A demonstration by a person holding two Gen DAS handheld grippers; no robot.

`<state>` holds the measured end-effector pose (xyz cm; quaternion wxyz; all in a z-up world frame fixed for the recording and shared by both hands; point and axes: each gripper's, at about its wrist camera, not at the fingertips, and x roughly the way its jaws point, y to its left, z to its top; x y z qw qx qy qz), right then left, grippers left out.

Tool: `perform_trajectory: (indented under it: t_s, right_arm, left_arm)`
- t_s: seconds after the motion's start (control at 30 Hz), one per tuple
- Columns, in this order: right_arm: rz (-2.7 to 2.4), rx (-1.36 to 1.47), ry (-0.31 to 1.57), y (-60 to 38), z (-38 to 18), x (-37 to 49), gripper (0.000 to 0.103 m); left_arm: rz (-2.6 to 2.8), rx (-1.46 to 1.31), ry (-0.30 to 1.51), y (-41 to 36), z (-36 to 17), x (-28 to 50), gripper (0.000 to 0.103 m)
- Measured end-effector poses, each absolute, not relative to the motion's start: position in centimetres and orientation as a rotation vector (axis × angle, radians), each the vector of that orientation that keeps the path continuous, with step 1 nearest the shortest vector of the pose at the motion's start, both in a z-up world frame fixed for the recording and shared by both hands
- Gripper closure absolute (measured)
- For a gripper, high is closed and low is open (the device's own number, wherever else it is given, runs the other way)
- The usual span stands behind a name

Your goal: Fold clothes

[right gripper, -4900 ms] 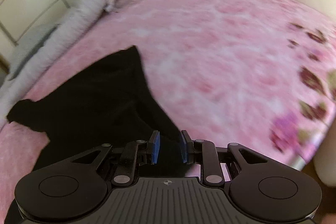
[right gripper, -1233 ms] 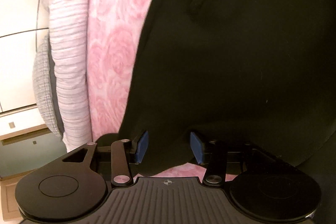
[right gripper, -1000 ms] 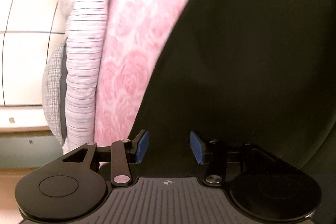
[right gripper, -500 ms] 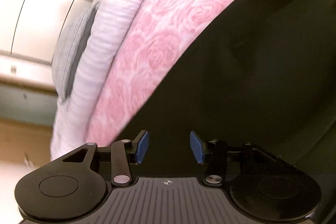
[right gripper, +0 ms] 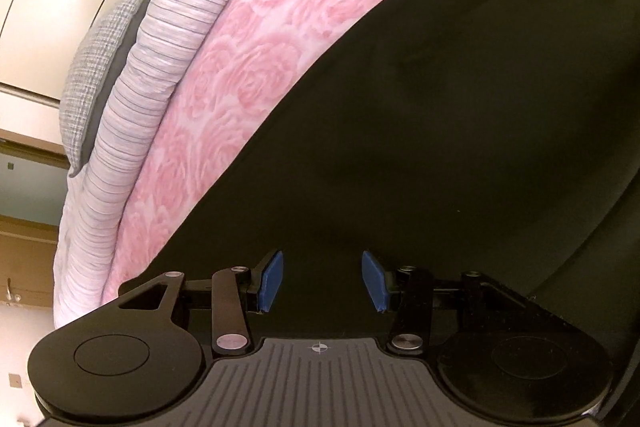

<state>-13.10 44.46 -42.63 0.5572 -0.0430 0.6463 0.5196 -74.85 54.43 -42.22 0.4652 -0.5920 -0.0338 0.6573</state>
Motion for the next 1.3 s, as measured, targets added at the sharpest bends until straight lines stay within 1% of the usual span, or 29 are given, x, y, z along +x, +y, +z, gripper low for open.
perform_trajectory:
  t_s: [0.1,0.17,0.23,0.3,0.37,0.4,0.47,0.5,0.57,0.63,0.77,0.83,0.93,0.97,1.07,1.17,1.3]
  right_arm:
    - [1.230,-0.100,1.519,43.5,-42.0,-12.5,0.055]
    - [1.231,-0.101,1.515,43.1,-41.9,-12.3,0.055]
    - [1.225,-0.105,1.516,43.0,-42.1,-12.4,0.055]
    - [1.221,-0.107,1.522,42.7,-42.2,-12.6,0.055]
    - [1.222,-0.114,1.527,42.5,-42.5,-13.1,0.055]
    - [1.224,-0.122,1.529,42.5,-42.5,-13.4,0.055]
    - [1.247,-0.150,1.514,42.4,-42.3,-14.0,0.055]
    - [1.262,-0.167,1.502,42.4,-42.1,-14.3,0.055]
    - [1.297,-0.225,1.439,42.2,-41.3,-14.7,0.055]
    - [1.323,-0.305,1.332,41.8,-40.3,-14.9,0.055]
    - [1.323,-0.531,1.091,39.8,-38.9,-15.3,0.055]
    - [1.315,-0.667,0.970,38.5,-38.8,-15.8,0.055]
    - [1.293,-0.864,0.848,35.6,-40.2,-16.5,0.055]
    - [1.281,-0.913,0.840,34.4,-40.9,-16.6,0.055]
    - [1.263,-0.942,0.850,30.8,-41.7,-16.1,0.055]
    - [1.217,-0.912,0.910,27.8,-41.0,-14.9,0.055]
    - [1.200,-0.806,0.870,25.5,-38.7,-12.6,0.055]
  left_arm:
    - [1.596,-1.135,0.071,53.5,-36.6,-74.8,0.102]
    - [1.591,-0.991,0.148,52.4,-33.8,-75.6,0.102]
    - [1.567,-0.884,0.291,51.5,-32.8,-76.1,0.101]
    - [1.533,-0.848,0.475,51.1,-34.8,-76.1,0.097]
    - [1.541,-0.935,0.580,50.4,-38.7,-76.7,0.090]
    - [1.558,-1.007,0.615,50.0,-40.8,-77.3,0.090]
    - [1.618,-1.028,0.540,48.7,-42.1,-78.3,0.086]
    - [1.646,-1.047,0.484,48.1,-41.9,-78.7,0.085]
    - [1.705,-1.062,0.443,47.6,-41.3,-78.7,0.078]
    - [1.782,-1.022,0.442,46.8,-39.8,-78.5,0.081]
    - [1.872,-0.997,0.421,45.0,-37.8,-77.7,0.082]
    - [1.781,-1.031,0.426,43.6,-37.7,-75.6,0.082]
    - [1.598,-1.076,0.467,40.9,-38.1,-71.1,0.082]
    - [1.532,-1.090,0.483,39.8,-38.4,-69.4,0.082]
    - [1.412,-1.163,0.485,36.2,-38.4,-65.1,0.082]
    - [1.290,-1.231,0.485,32.6,-38.5,-60.8,0.083]
    - [1.187,-1.203,0.493,28.0,-37.8,-57.2,0.083]
